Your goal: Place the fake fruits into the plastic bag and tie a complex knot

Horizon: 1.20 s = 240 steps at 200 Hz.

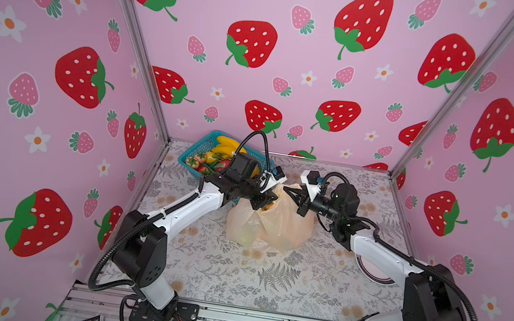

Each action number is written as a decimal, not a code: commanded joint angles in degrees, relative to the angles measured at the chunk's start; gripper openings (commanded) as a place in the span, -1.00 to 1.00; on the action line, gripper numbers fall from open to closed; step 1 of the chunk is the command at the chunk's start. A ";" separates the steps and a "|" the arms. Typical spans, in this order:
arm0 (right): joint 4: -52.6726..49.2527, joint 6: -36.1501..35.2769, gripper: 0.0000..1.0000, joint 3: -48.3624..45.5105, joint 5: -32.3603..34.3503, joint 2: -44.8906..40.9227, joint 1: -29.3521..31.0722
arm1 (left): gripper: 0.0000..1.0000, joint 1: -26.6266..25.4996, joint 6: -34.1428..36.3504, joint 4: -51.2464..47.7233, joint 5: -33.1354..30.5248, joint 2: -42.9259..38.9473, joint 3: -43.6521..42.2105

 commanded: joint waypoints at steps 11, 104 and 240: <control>-0.88 -2.42 -1.00 -0.66 0.14 -2.83 -0.27 | -0.87 0.54 3.63 -0.44 -3.09 0.46 2.54; -1.52 -5.68 -0.60 -2.23 0.93 -3.17 -0.61 | -1.00 0.38 14.11 18.19 -3.84 -4.72 -8.53; -0.20 -23.30 0.18 -2.80 -2.52 0.50 -0.43 | -1.00 -0.67 24.56 26.74 -3.53 -6.95 -14.88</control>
